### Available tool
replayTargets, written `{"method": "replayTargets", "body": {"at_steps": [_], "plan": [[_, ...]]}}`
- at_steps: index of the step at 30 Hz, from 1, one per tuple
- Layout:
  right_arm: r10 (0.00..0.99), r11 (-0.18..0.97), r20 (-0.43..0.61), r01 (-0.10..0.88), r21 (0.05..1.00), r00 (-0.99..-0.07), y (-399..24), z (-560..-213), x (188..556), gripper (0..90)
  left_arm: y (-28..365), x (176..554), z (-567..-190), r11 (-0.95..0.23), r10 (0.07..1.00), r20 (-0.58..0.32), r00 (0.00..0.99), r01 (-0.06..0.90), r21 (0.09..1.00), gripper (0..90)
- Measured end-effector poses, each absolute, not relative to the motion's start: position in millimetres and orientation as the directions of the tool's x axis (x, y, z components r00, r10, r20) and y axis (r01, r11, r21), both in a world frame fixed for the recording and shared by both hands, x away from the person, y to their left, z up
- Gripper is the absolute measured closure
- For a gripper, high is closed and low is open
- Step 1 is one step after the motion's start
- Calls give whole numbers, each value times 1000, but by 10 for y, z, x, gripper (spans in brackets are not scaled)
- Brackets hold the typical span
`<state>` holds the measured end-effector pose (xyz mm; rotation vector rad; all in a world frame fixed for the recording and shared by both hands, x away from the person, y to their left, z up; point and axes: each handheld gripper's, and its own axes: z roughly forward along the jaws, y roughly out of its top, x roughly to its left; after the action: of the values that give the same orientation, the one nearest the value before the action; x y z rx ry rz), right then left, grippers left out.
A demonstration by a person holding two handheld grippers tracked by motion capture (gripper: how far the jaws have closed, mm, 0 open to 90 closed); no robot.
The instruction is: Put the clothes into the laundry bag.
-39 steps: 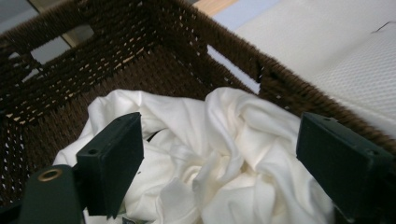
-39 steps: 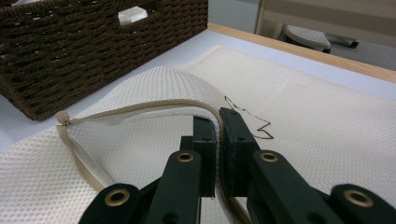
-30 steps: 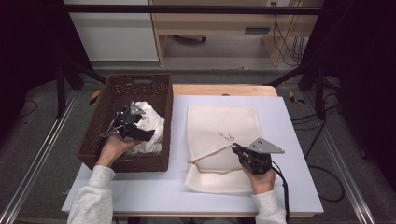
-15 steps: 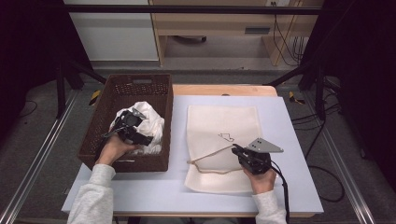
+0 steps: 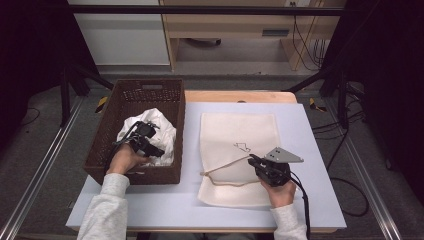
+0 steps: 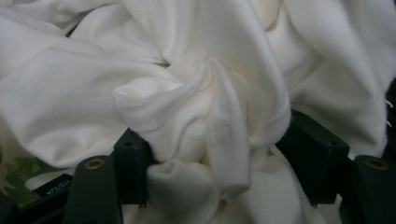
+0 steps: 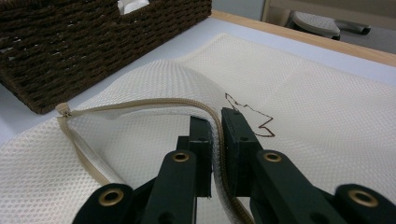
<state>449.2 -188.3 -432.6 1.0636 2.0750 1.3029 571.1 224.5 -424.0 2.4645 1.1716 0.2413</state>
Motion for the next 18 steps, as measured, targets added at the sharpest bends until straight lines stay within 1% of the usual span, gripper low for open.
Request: {"method": "replayTargets", "body": {"at_steps": [2,4,5,7,9,10,13,16,17,18], "plan": [[806,251,15,364,897,-592,-1883,-4324,4492,829,2255,5723,-4245,-564,772,-38,635,711,420,359],[806,246,20,366,897,-592,-1891,-4325,4499,830,2262,5724,-4246,-558,771,-54,634,715,421,414],[806,245,22,367,897,-592,-1894,-4326,4499,830,2258,5718,-4241,-565,765,-52,642,708,423,449],[805,249,20,369,895,-593,-1894,-4330,4495,831,2244,5701,-4223,-581,754,-38,656,692,430,568],[805,250,20,370,895,-592,-1895,-4332,4499,831,2236,5685,-4209,-586,753,-24,658,686,431,630],[806,249,21,371,894,-592,-1897,-4334,4501,832,2236,5685,-4209,-586,753,-24,658,686,431,642],[806,251,20,373,893,-591,-1897,-4338,4501,833,2212,5646,-4171,-606,744,24,667,661,443,670],[807,248,22,373,894,-590,-1910,-4330,4497,834,2202,5589,-4121,-607,746,77,661,628,487,690],[807,248,22,373,894,-590,-1910,-4330,4497,834,2202,5589,-4121,-607,746,77,661,628,487,698],[809,244,23,372,896,-587,-1919,-4325,4492,834,2216,5549,-4072,-579,767,115,631,603,548,706]]}}
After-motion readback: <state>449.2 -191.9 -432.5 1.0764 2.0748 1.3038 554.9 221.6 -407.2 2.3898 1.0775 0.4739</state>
